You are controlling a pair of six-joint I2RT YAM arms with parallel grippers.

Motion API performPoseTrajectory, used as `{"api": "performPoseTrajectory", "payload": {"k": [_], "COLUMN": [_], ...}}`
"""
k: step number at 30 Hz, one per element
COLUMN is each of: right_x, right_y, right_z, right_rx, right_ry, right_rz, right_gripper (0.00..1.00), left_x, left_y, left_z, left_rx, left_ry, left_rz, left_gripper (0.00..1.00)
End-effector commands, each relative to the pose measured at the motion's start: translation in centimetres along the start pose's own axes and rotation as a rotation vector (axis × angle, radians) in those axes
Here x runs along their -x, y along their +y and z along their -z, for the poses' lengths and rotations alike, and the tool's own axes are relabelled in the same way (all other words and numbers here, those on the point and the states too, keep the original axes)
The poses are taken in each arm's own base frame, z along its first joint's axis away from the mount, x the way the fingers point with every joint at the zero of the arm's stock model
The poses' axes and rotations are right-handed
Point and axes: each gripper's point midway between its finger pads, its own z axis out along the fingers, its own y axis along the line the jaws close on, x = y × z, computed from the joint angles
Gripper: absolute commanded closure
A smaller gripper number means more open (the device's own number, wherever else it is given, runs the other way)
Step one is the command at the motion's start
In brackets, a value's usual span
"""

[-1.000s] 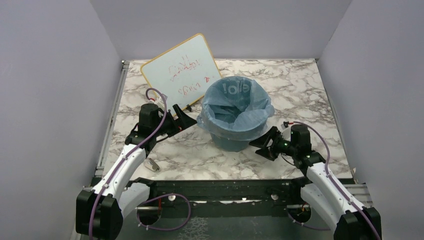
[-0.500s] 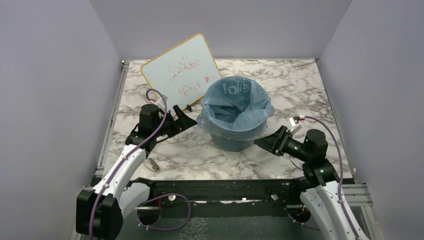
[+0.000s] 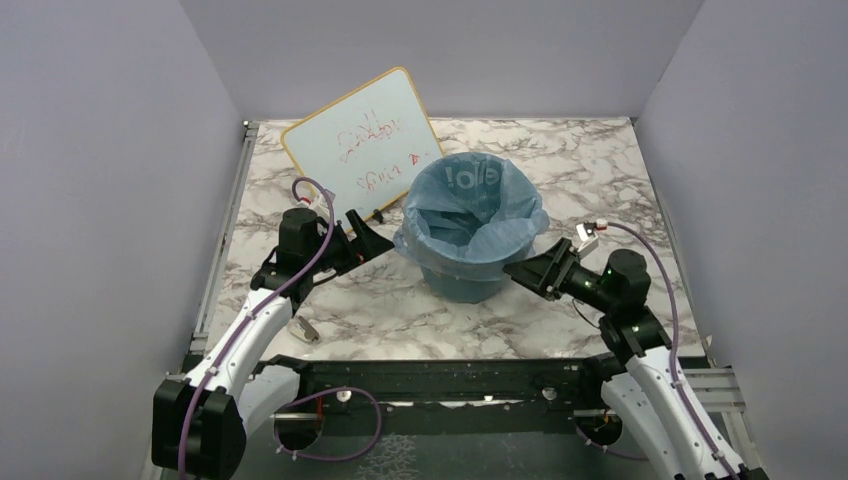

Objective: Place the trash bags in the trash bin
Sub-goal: Place the trash bag in the trash bin.

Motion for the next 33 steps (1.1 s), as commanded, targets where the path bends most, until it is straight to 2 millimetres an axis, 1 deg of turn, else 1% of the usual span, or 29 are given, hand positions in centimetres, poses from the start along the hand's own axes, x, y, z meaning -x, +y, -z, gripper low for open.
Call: {"api": "performPoseTrajectory", "payload": {"k": [1,3,4,6,8,11,13,14,15,17,19,21,22,26,28,29,30,31,32,33], "right_x": [-0.1,-0.7,-1.0,-1.2,-0.8,-0.1,0.1,0.1,0.0,-0.5,-1.6,-2.1,-2.1,-1.4,-0.6,0.1,1.0,2.4,3.6,5.2], "right_y": [-0.1,-0.4,-0.9,-2.7,-4.9,-8.8,-11.6,-12.4,-12.6,-12.0,-9.9,-8.7,-8.3,-4.9,-3.5,-3.0,-3.0,-3.2,-3.9,-4.6], "right_z": [-1.3,-2.3,-2.9,-4.0,-4.6,-4.1,-2.9,-2.3,-2.0,-1.6,-1.8,-1.4,-1.1,-0.6,-0.5,-0.5,-0.1,0.6,1.4,2.6], "right_rx": [0.016,0.006,-0.017,-0.091,-0.162,-0.285,-0.416,-0.461,-0.474,-0.453,-0.35,-0.308,-0.307,-0.205,-0.178,-0.178,-0.223,-0.292,-0.376,-0.475], "right_ry": [0.01,0.01,0.002,-0.034,-0.097,-0.199,-0.255,-0.272,-0.269,-0.242,-0.164,-0.134,-0.13,-0.146,-0.175,-0.201,-0.238,-0.294,-0.344,-0.414], "right_rz": [0.021,0.062,0.078,0.111,0.108,0.043,-0.017,-0.03,-0.022,-0.003,0.05,0.059,0.057,0.075,0.042,0.037,0.044,0.054,0.068,0.099], "right_gripper": [0.27,0.27,0.27,0.27,0.27,0.27,0.26,0.26,0.26,0.26,0.27,0.26,0.26,0.26,0.26,0.3,0.34,0.34,0.34,0.34], "left_x": [0.1,0.1,0.1,0.1,0.1,0.0,-0.1,-0.2,-0.3,-0.4,-0.5,-0.5,-0.4,-0.3,-0.3,-0.3,-0.4,-0.4,-0.4,-0.3], "left_y": [-0.5,-0.5,-0.5,-0.5,-0.5,-0.6,-0.5,-0.3,-0.3,-0.1,0.0,0.0,-0.1,-0.2,-0.1,-0.2,-0.1,-0.2,-0.2,-0.3], "left_z": [0.3,0.3,0.3,0.3,0.3,0.4,0.6,0.6,0.6,0.6,0.4,0.3,0.3,0.2,0.2,0.2,0.2,0.2,0.2,0.3], "left_rx": [-0.022,-0.021,-0.022,-0.024,-0.025,-0.025,-0.02,-0.016,-0.016,-0.013,-0.014,-0.016,-0.018,-0.02,-0.019,-0.02,-0.02,-0.021,-0.022,-0.024], "left_ry": [-0.007,-0.009,-0.012,-0.013,-0.009,-0.005,-0.004,-0.003,-0.002,0.0,0.003,0.006,0.006,0.004,0.005,0.006,0.008,0.009,0.009,0.005], "left_rz": [-0.009,-0.006,-0.006,-0.004,-0.002,-0.008,-0.012,-0.011,-0.011,-0.009,-0.006,-0.005,-0.006,-0.01,-0.01,-0.01,-0.009,-0.009,-0.009,-0.013], "left_gripper": [0.12,0.12,0.12,0.12,0.12,0.12,0.12,0.12,0.12,0.12,0.12,0.12,0.12,0.12,0.12,0.12,0.12,0.12,0.11,0.11]}}
